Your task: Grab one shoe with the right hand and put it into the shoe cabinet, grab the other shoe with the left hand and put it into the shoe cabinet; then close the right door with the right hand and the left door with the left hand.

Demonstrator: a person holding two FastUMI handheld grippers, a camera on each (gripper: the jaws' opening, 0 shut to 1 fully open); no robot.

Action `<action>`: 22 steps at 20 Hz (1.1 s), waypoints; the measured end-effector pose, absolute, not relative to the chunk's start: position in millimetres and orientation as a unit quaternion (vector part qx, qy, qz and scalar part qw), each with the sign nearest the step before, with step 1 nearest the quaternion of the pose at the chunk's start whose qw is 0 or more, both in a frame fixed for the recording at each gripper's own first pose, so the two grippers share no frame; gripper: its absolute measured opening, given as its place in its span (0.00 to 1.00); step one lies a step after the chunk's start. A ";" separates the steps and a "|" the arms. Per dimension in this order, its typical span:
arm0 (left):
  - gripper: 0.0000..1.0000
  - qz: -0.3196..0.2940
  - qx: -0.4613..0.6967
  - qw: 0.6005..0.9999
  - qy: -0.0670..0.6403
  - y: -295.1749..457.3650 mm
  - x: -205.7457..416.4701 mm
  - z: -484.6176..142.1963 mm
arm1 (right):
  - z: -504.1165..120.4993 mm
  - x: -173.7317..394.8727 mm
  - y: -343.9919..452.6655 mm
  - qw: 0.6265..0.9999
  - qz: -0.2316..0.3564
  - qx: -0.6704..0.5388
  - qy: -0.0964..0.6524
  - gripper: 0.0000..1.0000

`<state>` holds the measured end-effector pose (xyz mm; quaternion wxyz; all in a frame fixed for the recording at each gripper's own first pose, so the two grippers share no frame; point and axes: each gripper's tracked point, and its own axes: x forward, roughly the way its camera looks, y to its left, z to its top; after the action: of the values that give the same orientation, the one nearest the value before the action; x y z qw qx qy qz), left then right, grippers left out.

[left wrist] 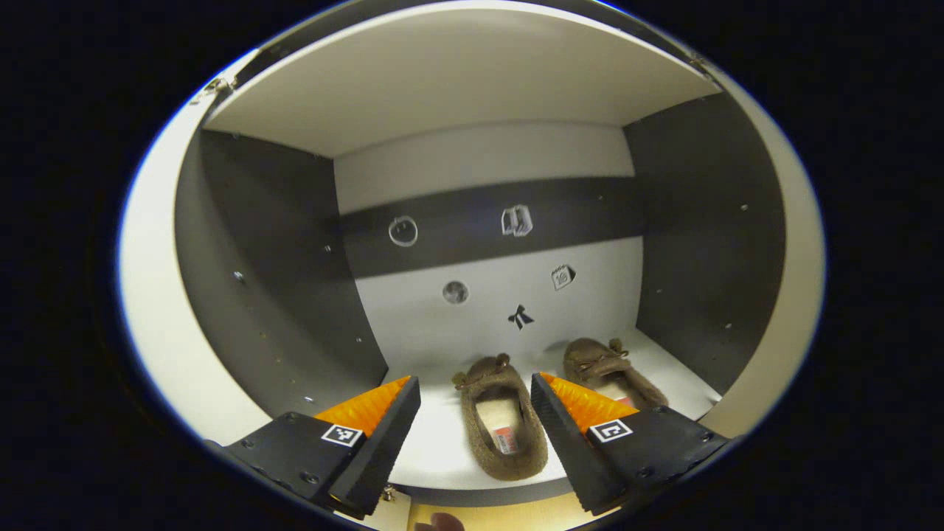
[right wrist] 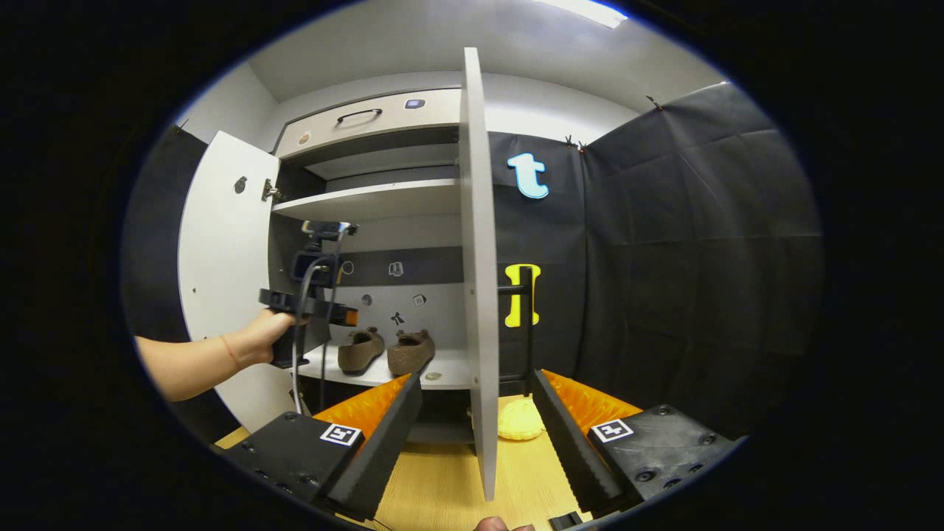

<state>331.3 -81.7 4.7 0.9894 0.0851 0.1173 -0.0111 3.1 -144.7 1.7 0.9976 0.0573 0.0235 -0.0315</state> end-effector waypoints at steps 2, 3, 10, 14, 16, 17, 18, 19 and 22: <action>0.96 -0.015 0.081 0.992 0.091 -85.7 306.0 23.1 | 1.4 3.5 -154.8 0.997 -0.031 0.060 0.030 0.97; 0.96 -0.021 0.077 0.993 0.082 -89.6 291.6 29.4 | 1.6 4.3 -162.7 0.997 -0.034 0.061 0.034 0.97; 0.96 -0.043 0.044 0.997 0.038 -105.3 199.9 54.9 | 9.8 27.8 -241.9 0.991 -0.095 0.087 0.032 0.98; 0.96 -0.054 0.029 0.998 0.035 -115.7 153.8 50.0 | -0.5 46.4 -251.9 0.989 -0.091 0.108 0.046 1.00; 0.96 -0.059 0.017 0.997 0.036 -117.0 135.8 47.0 | -0.6 52.8 -248.5 0.990 -0.081 0.105 0.047 0.98; 0.96 -0.062 0.016 0.997 0.035 -116.4 127.1 47.2 | 0.0 56.5 -244.9 0.991 -0.077 0.099 0.046 0.98; 0.96 -0.063 0.018 0.997 0.033 -114.9 117.9 47.1 | 1.9 59.5 -239.2 0.992 -0.073 0.093 0.046 0.98; 0.96 -0.067 0.022 0.997 0.029 -114.0 109.5 48.1 | 3.5 61.2 -238.2 0.992 -0.077 0.085 0.045 1.00; 0.96 -0.073 0.025 0.997 0.026 -109.9 82.9 44.3 | 7.3 63.5 -224.3 0.994 -0.075 0.072 0.037 0.97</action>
<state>82.9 -109.9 44.3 0.9967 0.0248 0.0255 -0.0730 63.5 -224.3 7.3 0.9939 0.0723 0.0365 -0.0748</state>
